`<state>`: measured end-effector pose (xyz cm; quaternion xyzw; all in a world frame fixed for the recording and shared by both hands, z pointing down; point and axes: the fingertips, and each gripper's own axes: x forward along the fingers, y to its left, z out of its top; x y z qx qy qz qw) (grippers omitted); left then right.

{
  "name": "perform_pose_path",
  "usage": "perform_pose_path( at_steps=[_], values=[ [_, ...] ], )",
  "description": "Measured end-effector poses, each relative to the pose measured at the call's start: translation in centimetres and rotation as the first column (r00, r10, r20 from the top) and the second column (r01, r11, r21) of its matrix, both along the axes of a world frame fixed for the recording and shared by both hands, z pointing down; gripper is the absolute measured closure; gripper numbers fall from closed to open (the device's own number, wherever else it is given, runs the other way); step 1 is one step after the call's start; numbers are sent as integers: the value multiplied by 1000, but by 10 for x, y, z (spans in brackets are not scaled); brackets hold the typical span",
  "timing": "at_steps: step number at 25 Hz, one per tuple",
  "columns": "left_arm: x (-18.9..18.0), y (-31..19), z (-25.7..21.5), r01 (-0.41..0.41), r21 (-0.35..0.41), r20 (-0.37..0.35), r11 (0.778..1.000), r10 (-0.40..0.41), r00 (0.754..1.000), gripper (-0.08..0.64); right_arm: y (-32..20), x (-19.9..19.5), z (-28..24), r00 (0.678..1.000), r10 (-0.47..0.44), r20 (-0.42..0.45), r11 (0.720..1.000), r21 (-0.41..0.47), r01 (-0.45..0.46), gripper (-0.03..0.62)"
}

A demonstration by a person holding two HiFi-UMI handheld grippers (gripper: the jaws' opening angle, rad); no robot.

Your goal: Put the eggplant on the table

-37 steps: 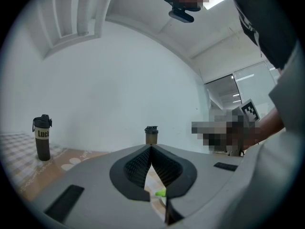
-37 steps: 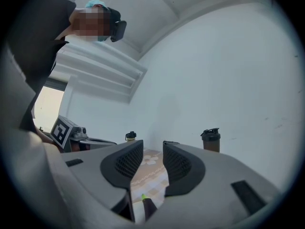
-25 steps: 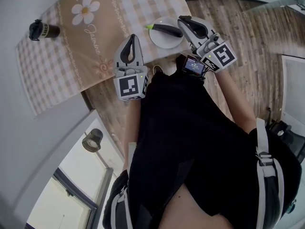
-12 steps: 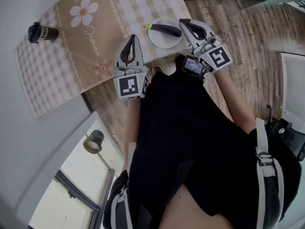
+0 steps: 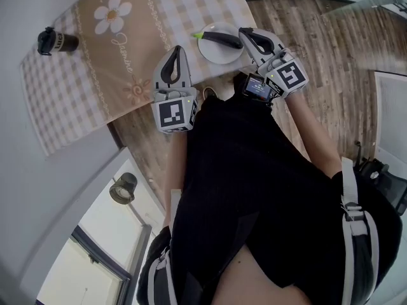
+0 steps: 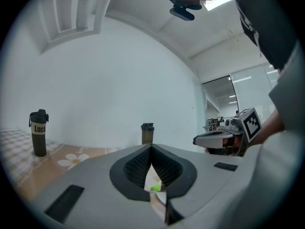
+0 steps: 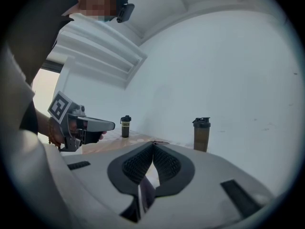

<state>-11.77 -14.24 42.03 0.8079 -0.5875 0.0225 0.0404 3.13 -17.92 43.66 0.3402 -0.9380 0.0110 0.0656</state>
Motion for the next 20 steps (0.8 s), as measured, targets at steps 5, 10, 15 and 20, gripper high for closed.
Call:
perform_pose_path(
  at_steps=[5, 10, 15, 20],
  values=[
    [0, 1, 3, 2, -2, 5, 1000, -2, 1000, 558, 1, -1, 3, 1000, -7, -3, 1000, -4, 7, 586],
    [1, 2, 4, 1, -1, 7, 1000, -1, 1000, 558, 2, 2, 4, 1000, -4, 2, 1000, -10, 4, 587],
    [3, 3, 4, -4, -1, 13, 1000, 4, 1000, 558, 2, 5, 5, 1000, 2, 0, 1000, -9, -2, 586],
    [4, 4, 6, -4, -4, 5, 1000, 4, 1000, 558, 2, 7, 5, 1000, 6, -2, 1000, -12, -6, 586]
  ],
)
